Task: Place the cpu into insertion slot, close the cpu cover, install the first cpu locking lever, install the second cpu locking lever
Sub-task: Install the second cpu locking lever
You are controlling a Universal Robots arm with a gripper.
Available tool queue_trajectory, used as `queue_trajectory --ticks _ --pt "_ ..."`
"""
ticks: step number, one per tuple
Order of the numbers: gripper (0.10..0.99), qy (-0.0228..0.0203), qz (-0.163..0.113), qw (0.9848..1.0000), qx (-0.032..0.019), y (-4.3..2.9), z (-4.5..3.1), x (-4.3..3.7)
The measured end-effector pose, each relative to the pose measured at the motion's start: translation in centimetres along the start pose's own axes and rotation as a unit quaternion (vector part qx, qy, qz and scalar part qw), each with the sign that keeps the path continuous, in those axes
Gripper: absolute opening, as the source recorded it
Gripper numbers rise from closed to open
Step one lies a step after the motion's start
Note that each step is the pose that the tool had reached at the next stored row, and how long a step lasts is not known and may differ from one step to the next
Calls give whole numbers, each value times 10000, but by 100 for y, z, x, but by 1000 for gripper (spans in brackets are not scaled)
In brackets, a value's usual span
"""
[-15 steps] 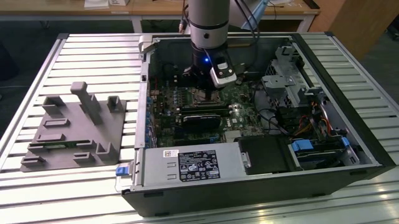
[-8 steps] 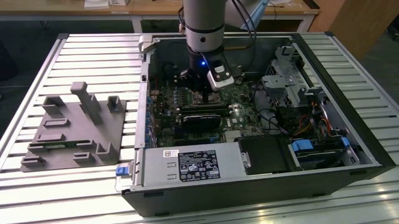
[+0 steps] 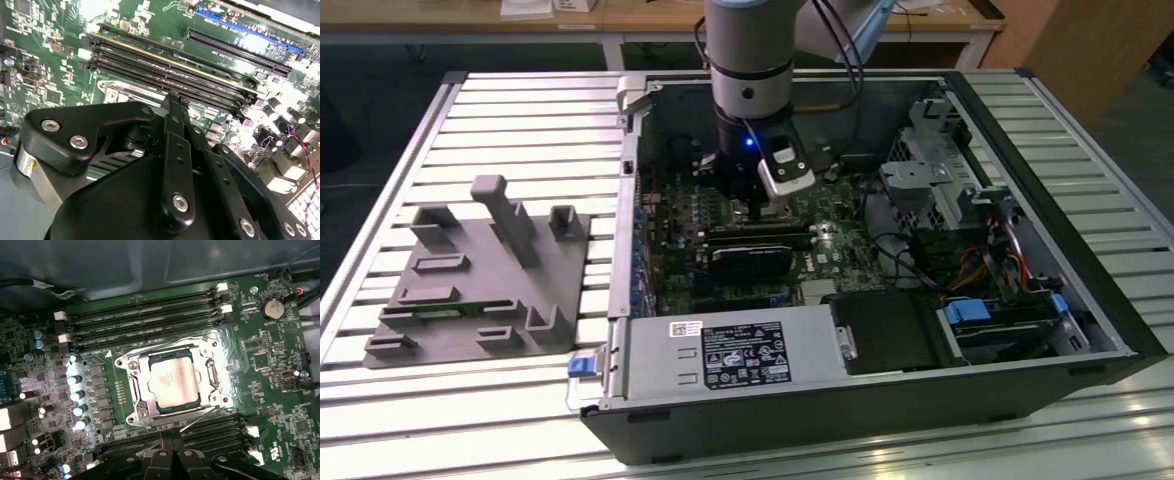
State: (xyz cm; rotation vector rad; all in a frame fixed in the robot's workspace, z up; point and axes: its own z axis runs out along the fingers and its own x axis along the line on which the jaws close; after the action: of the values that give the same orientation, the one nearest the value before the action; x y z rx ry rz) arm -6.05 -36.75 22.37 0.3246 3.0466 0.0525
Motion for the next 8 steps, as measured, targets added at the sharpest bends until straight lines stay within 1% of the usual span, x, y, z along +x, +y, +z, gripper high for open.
queue_trajectory --ticks 5,6,8 --pt "106 48 0 9997 -221 -39 19 32" --pt "106 56 1 9996 -259 -51 23 37" --pt "106 67 3 9995 -311 -77 31 39"
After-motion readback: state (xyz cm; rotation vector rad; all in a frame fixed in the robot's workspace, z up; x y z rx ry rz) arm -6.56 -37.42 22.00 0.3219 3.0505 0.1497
